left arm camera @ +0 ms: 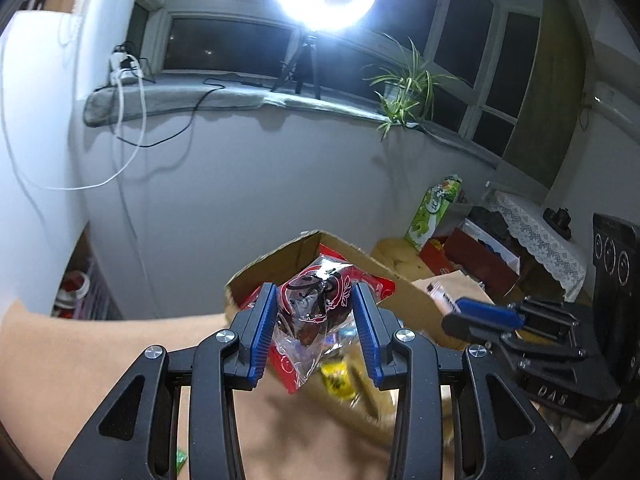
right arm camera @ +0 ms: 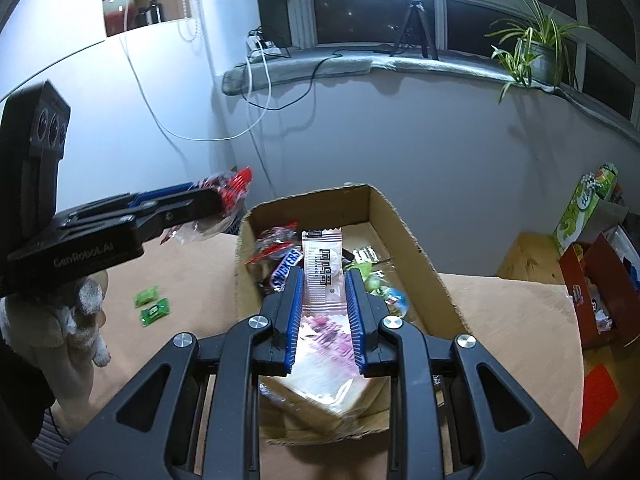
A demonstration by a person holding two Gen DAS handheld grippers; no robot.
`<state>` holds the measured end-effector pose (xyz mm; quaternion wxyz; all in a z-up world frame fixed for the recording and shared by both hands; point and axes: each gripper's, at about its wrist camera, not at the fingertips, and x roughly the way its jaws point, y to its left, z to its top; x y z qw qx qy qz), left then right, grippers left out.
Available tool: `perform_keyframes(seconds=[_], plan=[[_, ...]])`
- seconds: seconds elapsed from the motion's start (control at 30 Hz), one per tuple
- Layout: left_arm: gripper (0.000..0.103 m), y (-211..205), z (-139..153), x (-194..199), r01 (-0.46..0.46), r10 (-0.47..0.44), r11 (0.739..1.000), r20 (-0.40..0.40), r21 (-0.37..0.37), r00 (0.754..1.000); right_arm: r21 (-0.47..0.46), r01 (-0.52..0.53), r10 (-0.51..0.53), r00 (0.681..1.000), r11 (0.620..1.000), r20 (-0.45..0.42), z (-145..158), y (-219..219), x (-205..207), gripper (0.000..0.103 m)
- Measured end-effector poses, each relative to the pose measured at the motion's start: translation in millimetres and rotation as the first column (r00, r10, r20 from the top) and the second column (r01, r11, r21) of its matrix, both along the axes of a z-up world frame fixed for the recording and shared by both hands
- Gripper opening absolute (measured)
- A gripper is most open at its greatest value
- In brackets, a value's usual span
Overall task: Organize snacks
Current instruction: 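Carry both candies into the box and open both grippers, then move both grippers back over the two green candies on the table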
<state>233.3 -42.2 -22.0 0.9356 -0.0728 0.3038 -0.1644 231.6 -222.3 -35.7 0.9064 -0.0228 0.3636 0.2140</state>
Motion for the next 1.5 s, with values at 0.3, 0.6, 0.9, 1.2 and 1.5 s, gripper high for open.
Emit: perform_keyframes(seconds=[0.3,0.6,0.9,1.2,1.5], plan=[[0.037,-23,-6,35,0.024,-0.024,1.000,-0.019,0.015,1.000,-0.004,0.021,-0.021,0.999,1.000,-0.034,-14,-13,21,0.022],[0.037,-46,-19,62,0.043,-0.041,0.998,-0.049,0.043,0.998,-0.012,0.036,-0.036,0.997,0.999,-0.066,-27,-23,30,0.022],[0.037,-57,-27,74,0.044,-0.040,0.997,-0.066,0.070,0.997,-0.013,0.044,-0.045,0.996,0.999,-0.080,-35,-28,36,0.022],[0.042,-59,-25,75,0.041,-0.036,0.996,-0.064,0.079,0.997,-0.010,0.045,-0.046,0.996,0.999,-0.074,-34,-28,35,0.046],[0.054,-60,-24,73,0.034,-0.028,0.996,-0.063,0.087,0.998,-0.024,0.053,-0.054,0.998,0.998,-0.038,-29,-24,28,0.085]])
